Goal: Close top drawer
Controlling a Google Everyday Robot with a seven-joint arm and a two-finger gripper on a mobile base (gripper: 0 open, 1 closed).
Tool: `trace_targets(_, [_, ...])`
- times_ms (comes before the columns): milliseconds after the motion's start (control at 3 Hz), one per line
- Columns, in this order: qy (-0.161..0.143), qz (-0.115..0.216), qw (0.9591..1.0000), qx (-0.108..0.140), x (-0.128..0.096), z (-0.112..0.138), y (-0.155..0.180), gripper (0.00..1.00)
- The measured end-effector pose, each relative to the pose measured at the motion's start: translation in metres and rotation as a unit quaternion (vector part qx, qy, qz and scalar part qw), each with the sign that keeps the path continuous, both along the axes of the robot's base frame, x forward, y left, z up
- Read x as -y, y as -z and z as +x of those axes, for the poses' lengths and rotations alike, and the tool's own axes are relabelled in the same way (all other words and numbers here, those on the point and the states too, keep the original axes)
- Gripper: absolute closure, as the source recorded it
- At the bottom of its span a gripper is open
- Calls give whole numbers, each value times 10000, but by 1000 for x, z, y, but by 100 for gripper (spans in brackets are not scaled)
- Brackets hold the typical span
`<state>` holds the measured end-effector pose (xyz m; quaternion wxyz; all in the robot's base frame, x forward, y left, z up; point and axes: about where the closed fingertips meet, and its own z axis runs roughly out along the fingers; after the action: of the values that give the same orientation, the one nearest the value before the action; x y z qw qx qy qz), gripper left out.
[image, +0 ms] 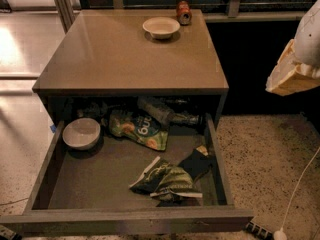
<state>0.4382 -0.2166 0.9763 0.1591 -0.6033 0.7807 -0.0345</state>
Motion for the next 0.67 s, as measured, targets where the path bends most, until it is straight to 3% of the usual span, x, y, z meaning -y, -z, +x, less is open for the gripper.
trace_targets(667, [120,125,9998,-10,5,1,14,100])
